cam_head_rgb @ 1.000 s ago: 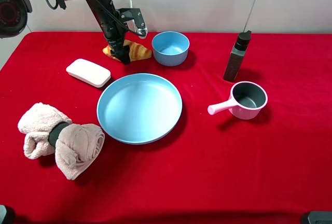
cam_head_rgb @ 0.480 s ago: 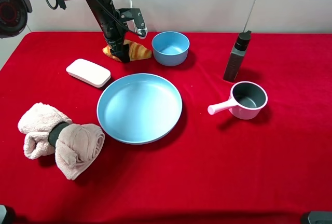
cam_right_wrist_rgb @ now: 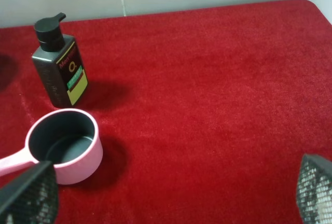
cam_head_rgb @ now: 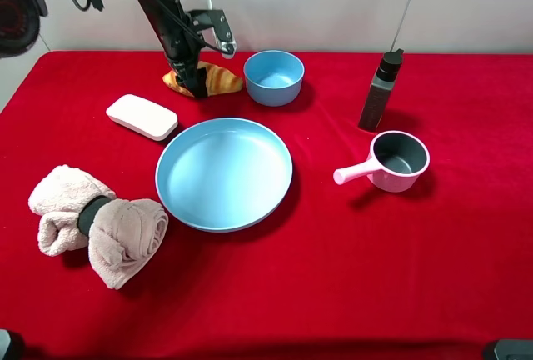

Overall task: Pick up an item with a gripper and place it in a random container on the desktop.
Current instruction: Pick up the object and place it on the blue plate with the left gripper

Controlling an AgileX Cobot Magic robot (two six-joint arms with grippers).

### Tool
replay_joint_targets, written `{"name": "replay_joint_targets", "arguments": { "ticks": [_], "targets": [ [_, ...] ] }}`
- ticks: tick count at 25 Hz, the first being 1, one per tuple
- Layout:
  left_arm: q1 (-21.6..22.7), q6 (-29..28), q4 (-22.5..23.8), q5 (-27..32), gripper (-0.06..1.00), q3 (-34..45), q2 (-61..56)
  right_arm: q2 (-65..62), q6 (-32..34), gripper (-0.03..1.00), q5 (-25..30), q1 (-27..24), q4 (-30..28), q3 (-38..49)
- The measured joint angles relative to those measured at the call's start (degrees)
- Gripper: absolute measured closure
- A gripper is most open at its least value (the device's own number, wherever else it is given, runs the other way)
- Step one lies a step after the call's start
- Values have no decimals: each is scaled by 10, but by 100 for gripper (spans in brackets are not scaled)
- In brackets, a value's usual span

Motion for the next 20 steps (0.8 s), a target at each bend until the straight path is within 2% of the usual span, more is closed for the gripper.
{"name": "replay_joint_targets", "arguments": {
  "ticks": [11, 20],
  "targets": [
    [0, -21, 18, 60, 27, -3, -51, 0, 0, 28, 0, 0, 0, 0],
    [0, -75, 51, 143, 27, -6, -88, 0, 0, 28, 0, 0, 0, 0]
  ]
}}
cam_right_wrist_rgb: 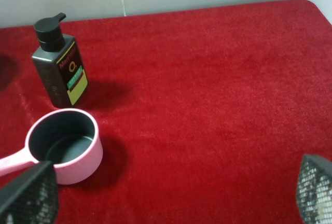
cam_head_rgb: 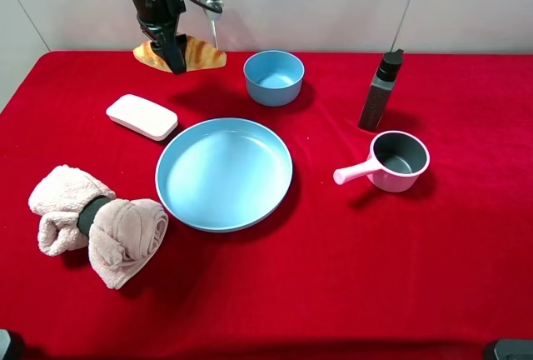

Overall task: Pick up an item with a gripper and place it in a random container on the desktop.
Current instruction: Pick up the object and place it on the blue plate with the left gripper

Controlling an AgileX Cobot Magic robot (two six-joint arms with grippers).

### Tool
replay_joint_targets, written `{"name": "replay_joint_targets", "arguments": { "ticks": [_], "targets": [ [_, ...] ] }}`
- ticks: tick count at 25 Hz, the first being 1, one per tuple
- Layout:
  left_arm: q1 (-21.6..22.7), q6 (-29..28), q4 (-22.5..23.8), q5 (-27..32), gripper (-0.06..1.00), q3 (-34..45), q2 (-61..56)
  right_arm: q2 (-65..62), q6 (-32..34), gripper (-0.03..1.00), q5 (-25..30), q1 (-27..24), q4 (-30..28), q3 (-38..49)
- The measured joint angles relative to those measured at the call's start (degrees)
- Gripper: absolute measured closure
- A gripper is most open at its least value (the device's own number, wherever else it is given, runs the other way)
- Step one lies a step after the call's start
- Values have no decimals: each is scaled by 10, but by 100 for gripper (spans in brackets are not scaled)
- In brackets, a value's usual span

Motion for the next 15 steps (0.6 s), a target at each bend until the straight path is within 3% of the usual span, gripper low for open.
{"name": "replay_joint_targets", "arguments": {
  "ticks": [8, 15],
  "targets": [
    [-4, -30, 12, 8, 27, -1, -32, 0, 0, 28, 0, 0, 0, 0],
    [-40, -52, 25, 8, 27, -1, -41, 0, 0, 28, 0, 0, 0, 0]
  ]
}}
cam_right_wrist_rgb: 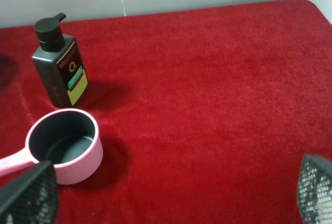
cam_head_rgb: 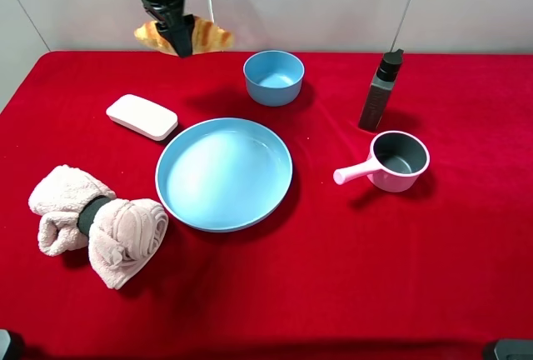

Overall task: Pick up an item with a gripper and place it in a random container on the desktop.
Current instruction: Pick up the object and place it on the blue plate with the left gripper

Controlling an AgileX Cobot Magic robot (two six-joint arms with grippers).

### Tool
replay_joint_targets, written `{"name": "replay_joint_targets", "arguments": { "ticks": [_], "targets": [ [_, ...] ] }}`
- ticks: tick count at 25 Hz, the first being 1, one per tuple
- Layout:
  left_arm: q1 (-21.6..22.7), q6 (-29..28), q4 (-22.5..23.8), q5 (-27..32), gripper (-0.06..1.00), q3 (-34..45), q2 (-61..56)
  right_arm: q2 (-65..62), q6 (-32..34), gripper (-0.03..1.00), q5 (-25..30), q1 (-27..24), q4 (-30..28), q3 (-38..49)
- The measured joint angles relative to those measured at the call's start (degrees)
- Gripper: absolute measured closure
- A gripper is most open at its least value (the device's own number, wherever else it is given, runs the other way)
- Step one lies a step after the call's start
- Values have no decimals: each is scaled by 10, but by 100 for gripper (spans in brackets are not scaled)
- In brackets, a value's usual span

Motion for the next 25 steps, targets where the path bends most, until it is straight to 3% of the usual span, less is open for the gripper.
{"name": "replay_joint_targets", "arguments": {
  "ticks": [9, 25],
  "targets": [
    [-45, -31, 0, 0, 27, 19, -28, 0, 0, 28, 0, 0, 0, 0],
    [-110, -86, 11, 0, 27, 187, -106, 0, 0, 28, 0, 0, 0, 0]
  ]
}}
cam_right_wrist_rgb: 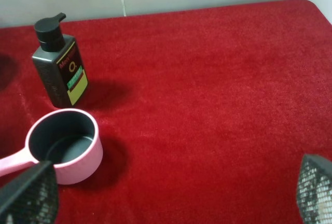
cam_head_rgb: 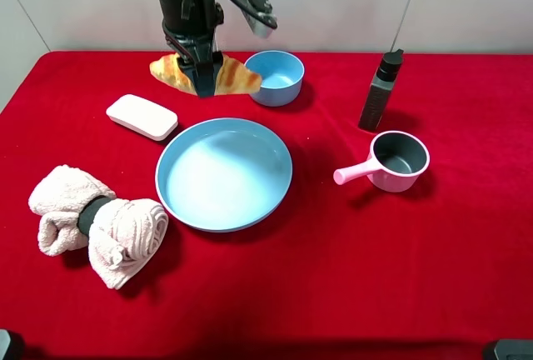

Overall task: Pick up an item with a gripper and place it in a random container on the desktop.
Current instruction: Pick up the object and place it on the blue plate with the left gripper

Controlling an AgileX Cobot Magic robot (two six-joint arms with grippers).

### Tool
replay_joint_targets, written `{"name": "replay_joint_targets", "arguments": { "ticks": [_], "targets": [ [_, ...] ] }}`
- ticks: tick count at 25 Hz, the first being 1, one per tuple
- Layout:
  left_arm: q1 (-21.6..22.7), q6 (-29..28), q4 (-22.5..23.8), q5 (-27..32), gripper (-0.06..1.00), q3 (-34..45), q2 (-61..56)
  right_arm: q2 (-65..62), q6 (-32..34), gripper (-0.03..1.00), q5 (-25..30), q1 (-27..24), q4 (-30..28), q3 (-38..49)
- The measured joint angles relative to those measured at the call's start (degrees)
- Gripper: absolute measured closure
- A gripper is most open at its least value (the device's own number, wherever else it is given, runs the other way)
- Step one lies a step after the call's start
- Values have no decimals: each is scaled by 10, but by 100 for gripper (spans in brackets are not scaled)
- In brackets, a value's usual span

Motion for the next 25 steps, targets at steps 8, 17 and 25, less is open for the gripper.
{"name": "replay_joint_targets", "arguments": {
  "ticks": [8, 17, 25],
  "targets": [
    [-34, -21, 0, 0, 27, 16, -3, 0, 0, 28, 0, 0, 0, 0],
    [-51, -29, -17, 0, 28, 65, -4, 0, 0, 28, 0, 0, 0, 0],
    [-77, -30, -21, -53, 28, 135, -4, 0, 0, 28, 0, 0, 0, 0]
  ]
}}
